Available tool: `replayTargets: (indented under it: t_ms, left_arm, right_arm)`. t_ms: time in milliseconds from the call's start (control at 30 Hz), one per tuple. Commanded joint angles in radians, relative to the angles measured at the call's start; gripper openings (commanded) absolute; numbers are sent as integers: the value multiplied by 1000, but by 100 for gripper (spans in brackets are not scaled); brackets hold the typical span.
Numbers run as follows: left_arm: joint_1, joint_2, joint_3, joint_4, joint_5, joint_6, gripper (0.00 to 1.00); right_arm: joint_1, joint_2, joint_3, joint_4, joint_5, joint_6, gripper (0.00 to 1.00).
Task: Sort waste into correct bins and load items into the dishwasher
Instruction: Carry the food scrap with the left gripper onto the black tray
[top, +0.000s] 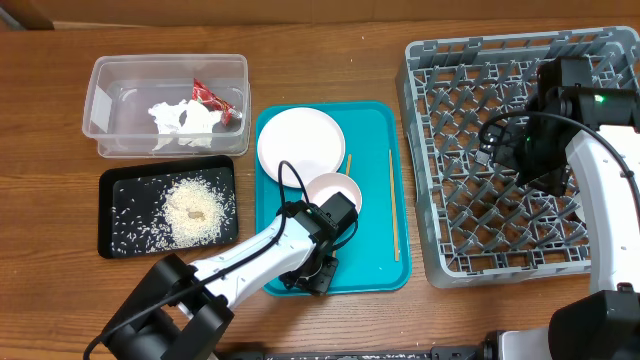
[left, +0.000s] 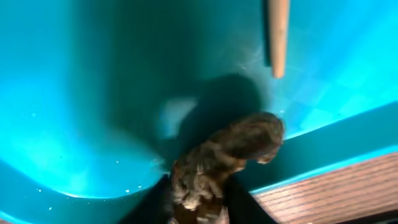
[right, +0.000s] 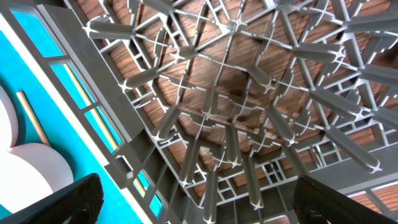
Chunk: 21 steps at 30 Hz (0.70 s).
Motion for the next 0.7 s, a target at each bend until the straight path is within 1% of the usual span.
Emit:
replayTargets:
  t_ms: [0, 33, 200, 300, 433, 533, 667]
  left_arm:
    - [0, -14, -11, 5, -16, -1, 10]
    - [0, -14, -11, 5, -16, -2, 4]
    - [1, -15, 0, -4, -27, -30, 4]
    - [7, -19, 28, -43, -87, -81, 4]
    - [38, -44, 79, -95, -140, -91, 4]
    - [80, -92, 109, -117, -161, -90, 4]
    - [201, -204, 130, -133, -223, -90, 4]
  right_arm:
    - [-1, 1, 0, 3, -2, -3, 100]
    - [-1, 1, 0, 3, -2, -3, 100]
    - [-1, 1, 0, 2, -2, -3, 100]
    - [-1, 1, 0, 2, -2, -3, 100]
    - [-1, 1, 0, 2, -2, -3, 100]
    - [-1, 1, 0, 2, -2, -3, 100]
    - [-1, 1, 0, 2, -2, -4, 100]
